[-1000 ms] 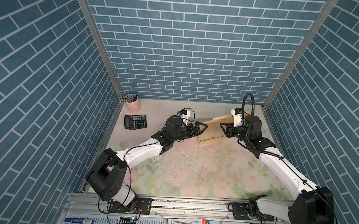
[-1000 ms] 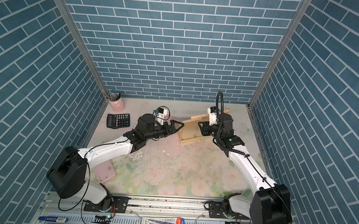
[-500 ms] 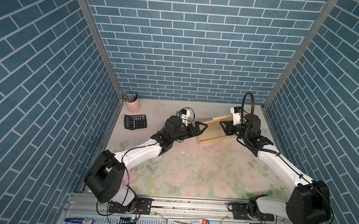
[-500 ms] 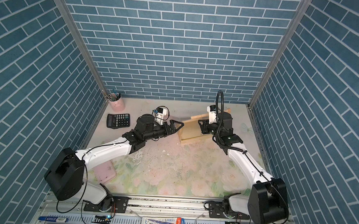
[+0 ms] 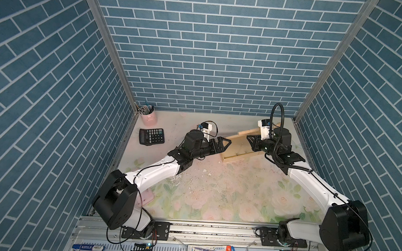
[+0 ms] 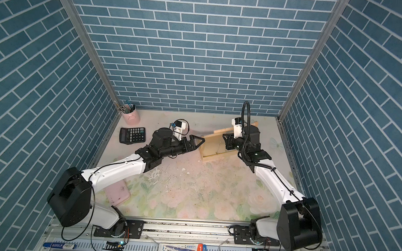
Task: Take the necklace off the jewelry display stand
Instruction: Take off the necklace from the stand.
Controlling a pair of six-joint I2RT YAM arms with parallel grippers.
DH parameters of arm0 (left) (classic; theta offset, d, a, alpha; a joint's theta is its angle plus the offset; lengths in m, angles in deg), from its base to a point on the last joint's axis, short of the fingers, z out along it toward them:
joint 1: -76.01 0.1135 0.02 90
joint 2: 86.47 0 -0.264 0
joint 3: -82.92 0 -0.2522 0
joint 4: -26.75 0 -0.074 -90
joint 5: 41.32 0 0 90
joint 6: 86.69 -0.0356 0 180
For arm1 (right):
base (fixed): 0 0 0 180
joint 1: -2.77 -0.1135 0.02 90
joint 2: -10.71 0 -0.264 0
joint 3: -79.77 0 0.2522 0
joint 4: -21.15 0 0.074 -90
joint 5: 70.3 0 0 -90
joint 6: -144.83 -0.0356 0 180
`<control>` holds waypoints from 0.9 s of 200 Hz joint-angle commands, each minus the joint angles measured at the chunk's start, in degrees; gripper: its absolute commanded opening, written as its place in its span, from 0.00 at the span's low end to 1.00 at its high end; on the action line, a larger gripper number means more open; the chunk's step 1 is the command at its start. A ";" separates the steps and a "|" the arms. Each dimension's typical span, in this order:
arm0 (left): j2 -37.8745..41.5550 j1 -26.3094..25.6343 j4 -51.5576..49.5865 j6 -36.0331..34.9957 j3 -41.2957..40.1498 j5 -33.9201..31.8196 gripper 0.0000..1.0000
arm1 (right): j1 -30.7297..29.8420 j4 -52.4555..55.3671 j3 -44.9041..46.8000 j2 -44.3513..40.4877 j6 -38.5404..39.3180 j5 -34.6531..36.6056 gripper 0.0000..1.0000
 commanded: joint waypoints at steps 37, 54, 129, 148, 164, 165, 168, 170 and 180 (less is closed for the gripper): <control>1.04 0.03 -1.10 -1.52 1.74 -0.72 0.99 | 0.17 -1.74 -1.91 0.83 1.22 -0.82 0.15; 0.83 0.09 -1.15 -1.49 1.84 -0.71 0.99 | 0.22 -1.98 -2.05 0.74 1.22 -0.73 0.15; 0.31 0.00 -1.41 -1.32 2.54 -0.62 0.99 | 0.23 -2.00 -3.15 1.43 1.05 -0.29 0.14; 0.21 0.03 -1.28 -1.20 2.71 -0.59 0.99 | 0.24 -2.07 -3.37 1.44 1.05 -0.20 0.14; 0.20 0.01 -1.27 -1.08 2.72 -0.54 0.99 | 0.22 -2.09 -3.41 1.44 1.05 -0.07 0.14; 0.16 -0.04 -1.26 -1.11 2.72 -0.58 0.99 | 0.21 -2.09 -3.41 1.44 1.05 -0.05 0.14; 0.12 -0.01 -1.30 -1.12 2.72 -0.59 0.99 | 0.20 -2.09 -3.41 1.44 1.05 -0.03 0.14; 0.12 0.00 -1.26 -1.09 2.72 -0.57 0.99 | 0.22 -2.09 -3.41 1.49 1.05 -0.03 0.14; 0.03 0.00 -1.25 -1.00 2.72 -0.54 0.99 | 0.21 -2.10 -3.40 1.53 1.05 0.13 0.12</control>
